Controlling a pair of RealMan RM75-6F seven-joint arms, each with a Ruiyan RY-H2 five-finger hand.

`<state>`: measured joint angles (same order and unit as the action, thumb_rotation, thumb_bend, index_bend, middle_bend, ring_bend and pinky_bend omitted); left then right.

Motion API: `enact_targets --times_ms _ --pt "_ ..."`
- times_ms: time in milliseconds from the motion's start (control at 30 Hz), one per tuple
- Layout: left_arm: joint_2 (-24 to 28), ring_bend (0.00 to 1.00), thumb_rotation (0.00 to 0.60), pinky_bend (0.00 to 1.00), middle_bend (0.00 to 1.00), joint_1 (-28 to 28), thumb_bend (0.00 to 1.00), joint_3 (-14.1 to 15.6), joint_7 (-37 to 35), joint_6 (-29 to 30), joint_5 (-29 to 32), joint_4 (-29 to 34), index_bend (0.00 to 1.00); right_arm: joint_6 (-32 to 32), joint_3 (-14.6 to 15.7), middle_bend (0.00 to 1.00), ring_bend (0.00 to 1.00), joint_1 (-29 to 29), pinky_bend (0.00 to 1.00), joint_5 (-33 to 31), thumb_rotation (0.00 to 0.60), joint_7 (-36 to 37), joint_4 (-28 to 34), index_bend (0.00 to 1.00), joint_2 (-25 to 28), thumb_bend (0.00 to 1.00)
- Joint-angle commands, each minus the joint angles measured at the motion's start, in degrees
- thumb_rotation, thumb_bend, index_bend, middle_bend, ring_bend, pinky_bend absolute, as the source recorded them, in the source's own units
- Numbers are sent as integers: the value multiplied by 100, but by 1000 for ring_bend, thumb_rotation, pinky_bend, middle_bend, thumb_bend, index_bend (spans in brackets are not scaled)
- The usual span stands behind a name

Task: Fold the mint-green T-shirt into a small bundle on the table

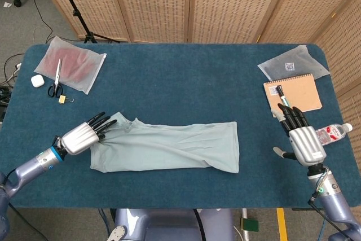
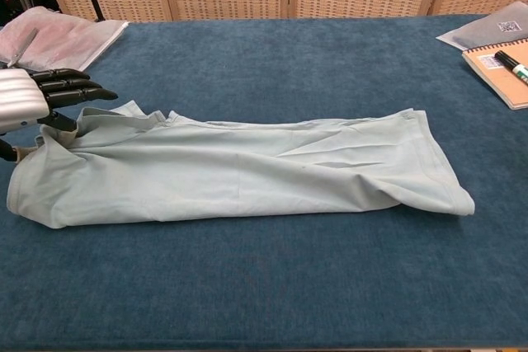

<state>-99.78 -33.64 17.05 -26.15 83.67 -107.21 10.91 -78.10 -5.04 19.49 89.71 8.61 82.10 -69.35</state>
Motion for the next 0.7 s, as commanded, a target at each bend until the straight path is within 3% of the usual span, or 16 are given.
enact_targets --times_ms 33,300,700 --pt "88 0 600 0 0 77 479 -2 -26 -21 30 -29 755 1 1 0 0 1 42 3 600 -3 1 0 -1 0" --pt "303 0 600 0 0 281 479 -40 -113 -134 136 -96 758 -2 11 0 0 -1 42 20 600 -51 29 0 -10 0" --pt "585 0 600 0 0 645 487 -245 -357 -813 472 -281 761 20 15 0 0 8 42 20 600 -114 40 0 -26 0"
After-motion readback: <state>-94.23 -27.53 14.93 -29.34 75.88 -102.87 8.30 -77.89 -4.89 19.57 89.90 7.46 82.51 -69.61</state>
